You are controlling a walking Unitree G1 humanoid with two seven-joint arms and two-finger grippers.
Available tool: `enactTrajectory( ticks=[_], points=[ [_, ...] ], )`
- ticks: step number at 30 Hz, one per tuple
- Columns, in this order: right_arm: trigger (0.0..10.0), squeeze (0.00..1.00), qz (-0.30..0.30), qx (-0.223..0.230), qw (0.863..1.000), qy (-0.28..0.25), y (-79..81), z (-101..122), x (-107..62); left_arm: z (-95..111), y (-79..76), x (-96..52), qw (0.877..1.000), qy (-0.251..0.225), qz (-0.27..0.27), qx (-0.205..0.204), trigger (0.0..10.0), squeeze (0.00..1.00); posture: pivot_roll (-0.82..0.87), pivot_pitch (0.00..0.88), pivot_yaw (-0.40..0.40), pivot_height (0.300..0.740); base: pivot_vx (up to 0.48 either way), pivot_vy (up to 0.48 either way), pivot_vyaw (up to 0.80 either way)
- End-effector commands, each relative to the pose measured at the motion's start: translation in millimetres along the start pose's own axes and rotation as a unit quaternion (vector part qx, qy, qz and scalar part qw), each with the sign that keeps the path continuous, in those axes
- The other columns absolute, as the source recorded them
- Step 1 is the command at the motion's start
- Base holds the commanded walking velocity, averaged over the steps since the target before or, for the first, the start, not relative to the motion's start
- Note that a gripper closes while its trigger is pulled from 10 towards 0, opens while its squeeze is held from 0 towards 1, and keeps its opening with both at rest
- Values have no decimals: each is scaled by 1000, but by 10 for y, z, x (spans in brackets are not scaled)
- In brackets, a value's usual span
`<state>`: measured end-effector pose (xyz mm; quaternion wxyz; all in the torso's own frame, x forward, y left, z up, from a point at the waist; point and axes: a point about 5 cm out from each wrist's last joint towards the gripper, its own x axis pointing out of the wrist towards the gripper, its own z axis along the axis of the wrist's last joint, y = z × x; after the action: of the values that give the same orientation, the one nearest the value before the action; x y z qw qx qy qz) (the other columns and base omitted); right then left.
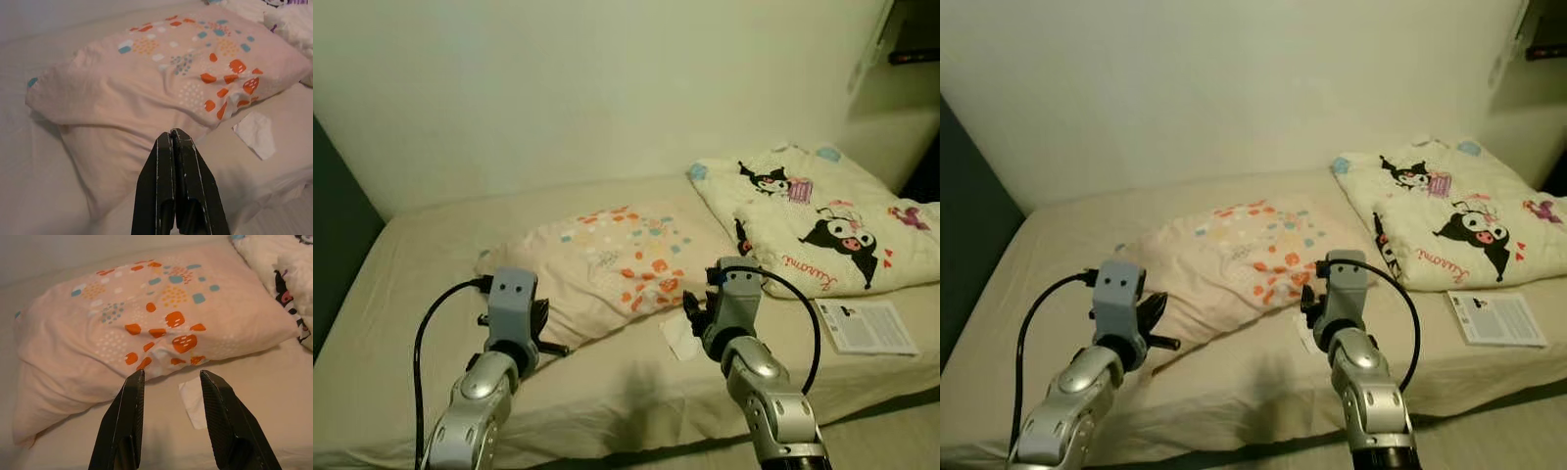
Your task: Clean up the room
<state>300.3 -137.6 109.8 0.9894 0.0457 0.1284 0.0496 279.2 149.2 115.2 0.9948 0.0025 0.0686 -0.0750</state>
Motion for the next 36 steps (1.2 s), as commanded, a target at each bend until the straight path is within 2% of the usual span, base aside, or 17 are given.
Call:
enactTrajectory(
  ticks=[1, 8, 14, 36],
  points=[
    [10000, 0, 2, 7, 1000, 3, 17, -15, -18, -6, 30, -3, 1000, 8, 1, 11, 10000, 0, -77, 98, 45, 733, 0, 0, 0],
    [10000, 0, -3, 9, 1000, 2, -3, -6, -18, -26, 71, 17, 999, 16, 25, 19, 10000, 0, -80, 99, 47, 733, 0, 0, 0],
    [10000, 0, -10, 7, 1000, -7, -62, 66, 12, -26, 163, 16, 998, 16, 62, 16, 10000, 0, -83, 103, 38, 708, 0, 0, 0],
    [10000, 0, -9, 3, 1000, -7, -82, 85, 29, -31, 147, 11, 998, 14, 65, 12, 10000, 0, -86, 96, 27, 638, 0, 0, 0]
  ],
)
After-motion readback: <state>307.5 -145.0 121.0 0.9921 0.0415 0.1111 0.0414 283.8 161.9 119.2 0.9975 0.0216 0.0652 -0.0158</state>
